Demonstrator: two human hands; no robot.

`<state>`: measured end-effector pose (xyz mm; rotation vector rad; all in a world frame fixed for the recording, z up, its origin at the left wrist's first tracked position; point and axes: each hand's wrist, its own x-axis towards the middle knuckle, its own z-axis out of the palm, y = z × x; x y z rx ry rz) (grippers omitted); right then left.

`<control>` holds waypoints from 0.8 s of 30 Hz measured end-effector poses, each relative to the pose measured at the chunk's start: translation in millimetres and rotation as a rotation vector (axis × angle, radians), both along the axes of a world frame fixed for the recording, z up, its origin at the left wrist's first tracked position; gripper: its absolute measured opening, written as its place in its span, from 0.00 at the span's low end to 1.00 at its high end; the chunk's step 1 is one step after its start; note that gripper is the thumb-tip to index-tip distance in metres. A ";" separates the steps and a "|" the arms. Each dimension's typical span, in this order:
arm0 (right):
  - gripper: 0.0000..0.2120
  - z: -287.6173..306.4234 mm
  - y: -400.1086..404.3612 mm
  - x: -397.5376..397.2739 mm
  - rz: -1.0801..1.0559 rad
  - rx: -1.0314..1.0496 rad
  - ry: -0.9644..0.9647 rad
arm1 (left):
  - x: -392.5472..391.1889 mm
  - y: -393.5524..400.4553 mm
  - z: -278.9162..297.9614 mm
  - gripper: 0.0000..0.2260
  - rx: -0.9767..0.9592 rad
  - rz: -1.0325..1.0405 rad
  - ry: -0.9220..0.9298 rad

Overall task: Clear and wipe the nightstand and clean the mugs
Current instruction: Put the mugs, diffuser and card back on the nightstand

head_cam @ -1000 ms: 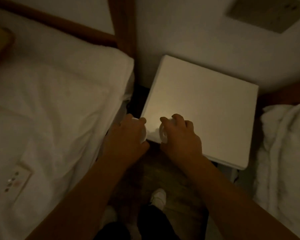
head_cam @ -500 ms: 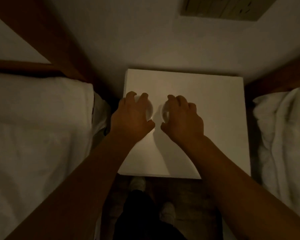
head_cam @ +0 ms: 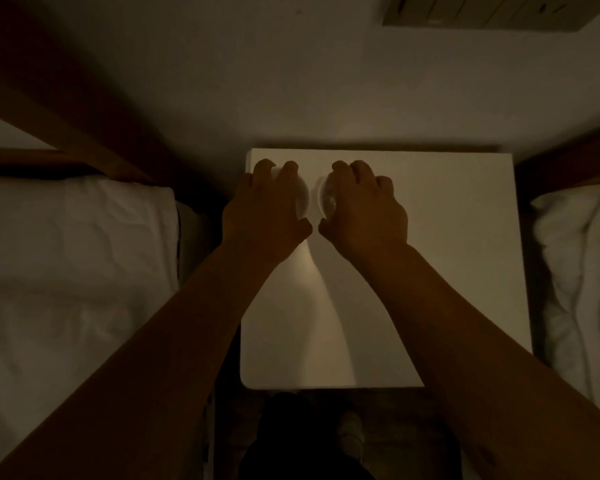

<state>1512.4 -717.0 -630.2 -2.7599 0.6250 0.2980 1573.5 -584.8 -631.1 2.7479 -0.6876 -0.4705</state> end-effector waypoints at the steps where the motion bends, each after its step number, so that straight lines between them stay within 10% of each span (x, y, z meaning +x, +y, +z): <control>1: 0.40 -0.8 -2.4 3.0 0.002 -0.004 0.001 | 4.5 -1.7 -1.6 0.35 0.005 0.001 -0.009; 24: 0.42 1.8 -24.2 43.1 0.034 -0.079 0.000 | 40.8 -23.4 -8.7 0.37 -0.004 0.006 -0.063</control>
